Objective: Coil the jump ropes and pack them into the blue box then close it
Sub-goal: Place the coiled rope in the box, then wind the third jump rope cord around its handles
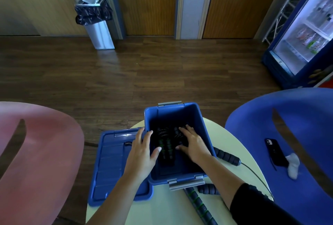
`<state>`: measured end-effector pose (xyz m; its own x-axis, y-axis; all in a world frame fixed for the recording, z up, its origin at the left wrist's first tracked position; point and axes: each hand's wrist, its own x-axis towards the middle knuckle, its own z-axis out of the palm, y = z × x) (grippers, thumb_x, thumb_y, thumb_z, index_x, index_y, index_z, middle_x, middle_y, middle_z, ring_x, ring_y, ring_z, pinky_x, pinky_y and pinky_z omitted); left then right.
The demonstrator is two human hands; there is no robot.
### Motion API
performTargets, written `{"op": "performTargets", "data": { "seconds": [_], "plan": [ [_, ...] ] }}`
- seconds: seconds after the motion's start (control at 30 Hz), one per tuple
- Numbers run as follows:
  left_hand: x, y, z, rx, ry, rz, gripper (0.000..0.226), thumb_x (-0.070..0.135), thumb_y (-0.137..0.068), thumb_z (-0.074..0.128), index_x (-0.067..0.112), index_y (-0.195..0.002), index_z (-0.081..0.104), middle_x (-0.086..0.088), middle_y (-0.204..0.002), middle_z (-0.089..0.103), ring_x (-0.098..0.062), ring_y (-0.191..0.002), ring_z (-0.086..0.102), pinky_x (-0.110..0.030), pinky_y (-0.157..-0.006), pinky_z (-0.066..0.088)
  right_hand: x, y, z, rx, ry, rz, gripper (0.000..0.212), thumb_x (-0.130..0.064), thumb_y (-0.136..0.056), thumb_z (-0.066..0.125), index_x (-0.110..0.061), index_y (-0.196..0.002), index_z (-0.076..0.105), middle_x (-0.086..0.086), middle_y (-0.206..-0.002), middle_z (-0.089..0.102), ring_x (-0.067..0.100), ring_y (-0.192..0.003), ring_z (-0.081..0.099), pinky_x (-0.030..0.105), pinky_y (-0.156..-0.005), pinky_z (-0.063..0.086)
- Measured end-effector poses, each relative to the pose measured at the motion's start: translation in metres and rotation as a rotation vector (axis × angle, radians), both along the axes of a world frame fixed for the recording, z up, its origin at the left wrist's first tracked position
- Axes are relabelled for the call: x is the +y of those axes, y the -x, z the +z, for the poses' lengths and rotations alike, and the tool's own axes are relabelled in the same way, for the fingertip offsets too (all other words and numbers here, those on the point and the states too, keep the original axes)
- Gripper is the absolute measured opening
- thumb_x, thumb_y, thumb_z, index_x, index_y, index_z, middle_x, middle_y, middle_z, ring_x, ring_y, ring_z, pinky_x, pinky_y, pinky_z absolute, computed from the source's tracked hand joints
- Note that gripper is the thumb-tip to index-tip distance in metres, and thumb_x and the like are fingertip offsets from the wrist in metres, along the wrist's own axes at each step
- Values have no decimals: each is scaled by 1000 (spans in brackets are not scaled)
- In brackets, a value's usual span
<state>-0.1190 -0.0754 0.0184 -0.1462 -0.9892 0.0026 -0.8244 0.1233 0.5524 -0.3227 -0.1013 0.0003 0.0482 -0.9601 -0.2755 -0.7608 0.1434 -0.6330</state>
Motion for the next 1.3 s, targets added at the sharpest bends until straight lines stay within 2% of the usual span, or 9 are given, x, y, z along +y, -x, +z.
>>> {"op": "performTargets", "data": {
  "seconds": [0.27, 0.43, 0.57, 0.67, 0.77, 0.93, 1.03, 1.17, 1.3],
  "plan": [
    [13, -4, 20, -35, 11, -45, 53, 36, -93, 59, 16, -140, 44, -10, -150, 29, -28, -133, 36, -41, -93, 50, 29, -4, 35, -31, 98, -68, 64, -28, -84, 73, -15, -140, 47, 7, -151, 39, 24, -138, 39, 32, -113, 31],
    [44, 2, 37, -49, 310, -88, 26, 24, -81, 73, 12, -103, 67, -10, -99, 58, -33, -91, 55, -43, -73, 52, 78, 3, 62, -143, 343, -352, 22, -21, -84, 73, -17, -106, 69, 3, -102, 66, 18, -89, 63, 31, -83, 54],
    [83, 20, 49, 53, 157, -143, 14, 33, -86, 65, 20, -83, 65, 4, -77, 60, -23, -78, 60, -36, -56, 49, 126, 19, 66, -90, 423, -607, 3, -17, -84, 70, -18, -85, 67, -2, -85, 64, 0, -69, 55, 8, -65, 39],
    [113, 38, 45, -2, -4, -247, 23, 44, -90, 56, 22, -89, 64, 3, -85, 70, -19, -83, 65, -30, -59, 44, 162, 33, 53, -45, 376, -713, 6, -15, -85, 70, -15, -89, 65, 2, -85, 65, 7, -68, 53, 7, -61, 36],
    [133, 58, 35, -91, -174, -261, 34, 51, -92, 50, 21, -103, 62, 1, -95, 72, -21, -90, 65, -30, -64, 41, 189, 48, 29, -6, 158, -778, 22, -22, -85, 70, -12, -103, 62, 8, -99, 65, 20, -84, 59, 25, -70, 41],
    [145, 95, 8, -3, -499, -43, 52, 47, -93, 53, 15, -133, 40, -12, -119, 60, -30, -104, 63, -31, -74, 48, 219, 73, -7, 191, -150, -638, 50, -40, -88, 65, -12, -126, 50, 11, -126, 54, 29, -116, 51, 35, -89, 42],
    [141, 111, -17, 160, -652, 194, 71, 43, -89, 62, 14, -142, 25, -17, -126, 56, -36, -92, 68, -38, -60, 61, 224, 88, -23, 308, -239, -527, 59, -45, -88, 62, -16, -136, 41, 10, -134, 47, 29, -122, 45, 37, -97, 40],
    [138, 126, -43, 244, -679, 320, 77, 37, -87, 68, 10, -142, 21, -21, -128, 53, -42, -82, 70, -34, -39, 54, 228, 98, -39, 317, -267, -448, 54, -43, -86, 65, -18, -131, 47, 8, -130, 47, 28, -119, 44, 36, -96, 42],
    [136, 135, -50, 306, -684, 381, 78, 28, -87, 69, 11, -145, 20, -21, -132, 51, -38, -63, 69, -34, -38, 55, 231, 103, -47, 253, -205, -436, 44, -38, -87, 65, -17, -123, 52, 8, -121, 52, 29, -112, 46, 35, -91, 43]
  ]
}}
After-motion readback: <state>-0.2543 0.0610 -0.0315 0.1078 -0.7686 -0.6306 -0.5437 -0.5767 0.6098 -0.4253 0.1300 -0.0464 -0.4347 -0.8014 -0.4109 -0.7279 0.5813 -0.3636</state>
